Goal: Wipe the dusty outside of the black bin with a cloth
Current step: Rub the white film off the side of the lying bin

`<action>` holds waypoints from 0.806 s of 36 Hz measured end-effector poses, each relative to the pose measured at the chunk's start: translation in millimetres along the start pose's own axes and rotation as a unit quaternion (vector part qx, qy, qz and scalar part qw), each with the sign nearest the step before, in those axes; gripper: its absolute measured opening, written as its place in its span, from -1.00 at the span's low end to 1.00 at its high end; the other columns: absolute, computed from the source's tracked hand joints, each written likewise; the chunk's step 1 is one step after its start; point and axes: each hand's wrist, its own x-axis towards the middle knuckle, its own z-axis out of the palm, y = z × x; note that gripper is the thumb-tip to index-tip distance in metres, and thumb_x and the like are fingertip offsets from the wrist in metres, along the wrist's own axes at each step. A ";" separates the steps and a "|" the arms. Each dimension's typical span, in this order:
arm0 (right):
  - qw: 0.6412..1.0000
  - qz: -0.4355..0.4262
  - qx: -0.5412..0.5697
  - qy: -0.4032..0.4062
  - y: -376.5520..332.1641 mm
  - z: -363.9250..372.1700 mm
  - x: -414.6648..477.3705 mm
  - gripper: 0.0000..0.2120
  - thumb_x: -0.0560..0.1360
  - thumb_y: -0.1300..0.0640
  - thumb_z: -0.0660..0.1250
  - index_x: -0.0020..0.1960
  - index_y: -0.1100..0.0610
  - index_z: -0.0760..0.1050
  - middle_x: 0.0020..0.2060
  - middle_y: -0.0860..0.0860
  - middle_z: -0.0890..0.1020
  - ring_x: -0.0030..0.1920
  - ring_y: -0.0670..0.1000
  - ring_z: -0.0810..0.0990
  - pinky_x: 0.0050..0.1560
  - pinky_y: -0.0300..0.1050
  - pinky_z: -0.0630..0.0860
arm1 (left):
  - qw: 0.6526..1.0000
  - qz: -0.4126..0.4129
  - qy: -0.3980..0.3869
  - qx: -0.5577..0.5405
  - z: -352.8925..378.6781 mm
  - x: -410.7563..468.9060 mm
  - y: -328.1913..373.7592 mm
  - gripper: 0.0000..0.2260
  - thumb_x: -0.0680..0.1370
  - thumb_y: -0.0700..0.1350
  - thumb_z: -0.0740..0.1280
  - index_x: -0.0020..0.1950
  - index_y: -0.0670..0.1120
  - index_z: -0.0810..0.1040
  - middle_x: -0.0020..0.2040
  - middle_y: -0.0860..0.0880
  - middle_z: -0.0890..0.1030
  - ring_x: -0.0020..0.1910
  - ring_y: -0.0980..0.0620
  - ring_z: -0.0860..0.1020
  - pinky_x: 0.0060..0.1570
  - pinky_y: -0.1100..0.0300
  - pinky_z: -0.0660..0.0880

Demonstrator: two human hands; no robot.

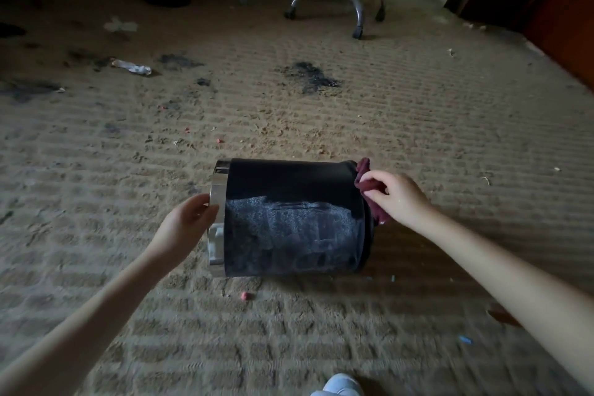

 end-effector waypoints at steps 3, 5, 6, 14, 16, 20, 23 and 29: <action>0.996 -0.022 -0.074 0.040 5.6 6.2 5.6 -0.86 0.50 0.18 0.34 0.06 0.07 0.55 0.08 0.06 0.41 0.10 0.08 0.44 -0.02 -0.15 0.44 | 0.998 -0.027 -0.063 0.002 -6.5 1.9 -2.8 -0.85 0.57 -0.18 0.24 0.04 0.03 0.54 -0.10 0.06 0.65 -0.20 0.25 0.59 -0.15 0.26 0.47; 0.997 -0.017 -0.066 0.029 6.9 7.5 9.1 -0.86 0.52 0.18 0.32 0.08 0.08 0.52 0.21 0.07 0.34 0.15 0.06 0.40 0.04 -0.16 0.41 | 0.993 -0.056 -0.105 0.016 -8.2 1.1 -9.2 -0.88 0.57 -0.16 0.25 0.04 -0.03 0.56 -0.08 -0.01 0.64 -0.18 0.21 0.58 -0.19 0.26 0.47; 0.999 -0.005 -0.044 0.010 6.2 8.2 10.1 -0.86 0.54 0.19 0.28 0.09 0.06 0.49 0.23 0.06 0.34 0.08 0.06 0.45 -0.07 -0.12 0.48 | 0.990 -0.074 -0.116 0.007 -7.9 0.0 -12.8 -0.88 0.57 -0.14 0.25 0.01 -0.07 0.57 -0.09 -0.07 0.64 -0.15 0.12 0.59 -0.15 0.15 0.52; 0.998 0.057 0.034 0.023 3.7 23.0 18.3 -0.82 0.61 0.19 0.13 0.17 0.03 0.38 -0.07 0.05 0.51 -0.37 -0.03 0.47 -0.48 -0.22 0.37 | 0.990 -0.103 -0.074 -0.066 -2.7 -2.9 -8.6 -0.74 0.52 -0.04 0.28 -0.22 -0.23 0.50 -0.32 -0.13 0.49 -0.27 -0.08 0.46 -0.02 -0.07 0.49; 0.997 0.058 0.034 0.036 4.0 23.2 22.8 -0.82 0.61 0.21 0.13 0.17 0.06 0.39 -0.06 0.03 0.49 -0.32 -0.08 0.44 -0.52 -0.30 0.35 | 0.990 -0.106 -0.062 -0.066 -3.1 -0.4 -4.0 -0.69 0.49 0.01 0.29 -0.29 -0.21 0.45 -0.37 -0.11 0.43 -0.31 -0.05 0.38 -0.11 -0.02 0.41; 0.994 0.094 0.045 0.031 7.0 18.2 30.3 -0.85 0.62 0.19 0.11 0.17 0.07 0.35 -0.08 0.02 0.46 -0.31 -0.06 0.43 -0.50 -0.24 0.35 | 0.992 -0.093 -0.057 -0.056 -2.0 3.7 3.1 -0.63 0.48 0.06 0.28 -0.29 -0.25 0.42 -0.39 -0.18 0.40 -0.33 -0.06 0.32 -0.17 0.03 0.30; 0.992 0.108 0.055 0.027 10.2 15.7 33.2 -0.85 0.61 0.17 0.12 0.17 0.07 0.34 -0.01 0.07 0.50 -0.21 0.02 0.47 -0.30 -0.15 0.39 | 0.992 -0.086 -0.054 -0.075 -6.1 10.9 5.9 -0.58 0.51 0.05 0.28 -0.11 -0.35 0.51 -0.20 -0.40 0.50 -0.24 -0.10 0.42 -0.14 -0.02 0.34; 0.991 0.107 0.079 0.005 1.7 20.6 35.1 -0.73 0.59 0.14 0.20 0.29 0.08 0.40 0.15 0.03 0.51 0.08 0.03 0.47 -0.03 -0.16 0.37 | 0.988 -0.113 -0.050 -0.093 -10.9 13.1 0.6 -0.66 0.45 0.11 0.25 -0.30 -0.16 0.40 -0.40 -0.08 0.38 -0.30 -0.07 0.31 -0.21 -0.01 0.31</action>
